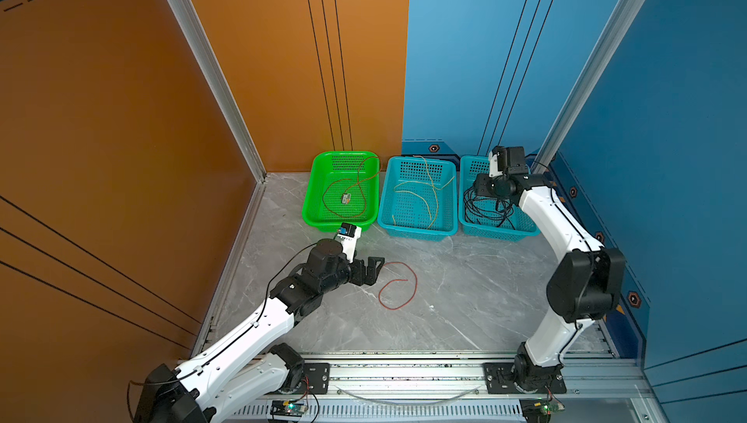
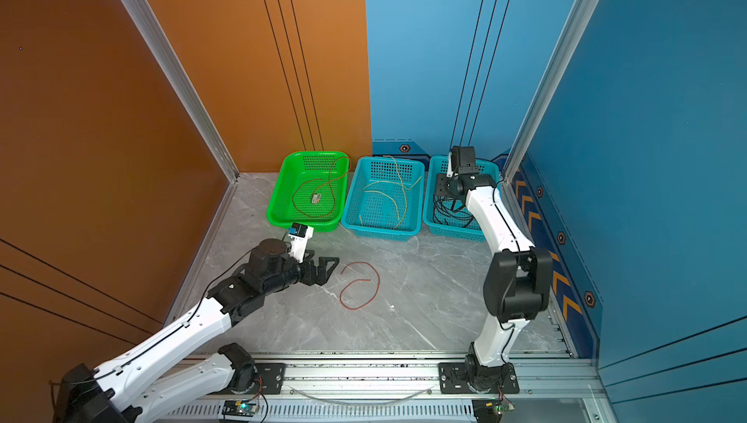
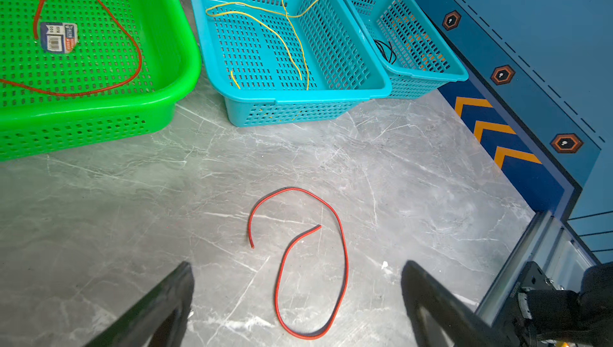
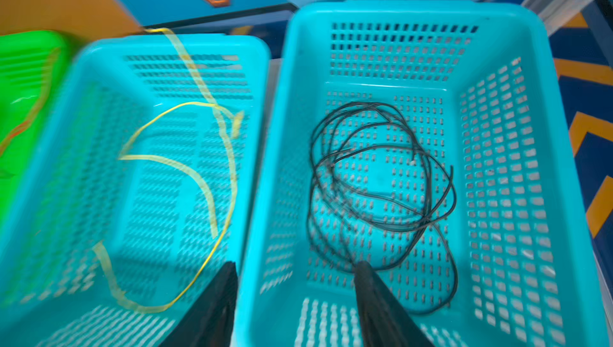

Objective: Untangle and sort cables by color
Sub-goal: Place the cable in the container, then pick up the cable from the center of the table.

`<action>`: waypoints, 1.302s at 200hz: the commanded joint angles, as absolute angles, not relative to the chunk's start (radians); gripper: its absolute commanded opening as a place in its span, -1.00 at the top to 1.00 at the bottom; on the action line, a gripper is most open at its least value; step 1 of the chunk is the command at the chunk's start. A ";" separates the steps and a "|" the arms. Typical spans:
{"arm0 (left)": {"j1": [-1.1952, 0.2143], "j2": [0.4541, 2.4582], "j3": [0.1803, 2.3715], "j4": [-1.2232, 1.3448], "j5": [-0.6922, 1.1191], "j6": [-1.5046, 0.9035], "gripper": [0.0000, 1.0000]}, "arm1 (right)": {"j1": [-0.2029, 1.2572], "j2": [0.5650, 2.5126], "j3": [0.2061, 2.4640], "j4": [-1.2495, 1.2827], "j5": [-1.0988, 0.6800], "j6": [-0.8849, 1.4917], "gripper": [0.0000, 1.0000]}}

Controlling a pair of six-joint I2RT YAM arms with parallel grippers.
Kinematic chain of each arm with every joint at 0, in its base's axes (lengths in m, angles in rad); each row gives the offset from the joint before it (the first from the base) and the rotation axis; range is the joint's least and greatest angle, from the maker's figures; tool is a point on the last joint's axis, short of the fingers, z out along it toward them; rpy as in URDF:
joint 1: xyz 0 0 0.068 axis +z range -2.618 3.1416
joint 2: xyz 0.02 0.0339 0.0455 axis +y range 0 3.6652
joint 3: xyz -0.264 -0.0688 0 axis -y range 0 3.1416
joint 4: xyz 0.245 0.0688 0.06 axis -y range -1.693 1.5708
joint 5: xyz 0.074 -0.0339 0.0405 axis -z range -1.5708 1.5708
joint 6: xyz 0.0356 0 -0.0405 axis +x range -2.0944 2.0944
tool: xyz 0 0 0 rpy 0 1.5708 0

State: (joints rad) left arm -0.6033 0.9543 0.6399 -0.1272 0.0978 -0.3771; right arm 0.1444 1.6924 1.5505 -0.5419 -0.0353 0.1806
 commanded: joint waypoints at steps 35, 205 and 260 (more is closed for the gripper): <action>-0.598 1.049 0.644 -0.093 0.085 -0.359 -0.96 | 0.503 1.553 1.255 -0.631 0.057 0.131 -0.04; -0.571 1.023 0.575 -0.052 0.104 -0.411 -0.96 | 0.754 1.803 1.157 -0.417 0.067 0.241 0.14; -0.546 1.011 0.560 -0.059 0.113 -0.403 -0.96 | 0.760 1.883 1.186 -0.400 0.058 0.233 0.18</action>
State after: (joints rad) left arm -0.5621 1.0245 0.5720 -0.0612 0.0990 -0.4007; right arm 0.7532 1.8488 1.1591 -0.4187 0.0540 0.2340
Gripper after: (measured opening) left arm 0.979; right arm 0.418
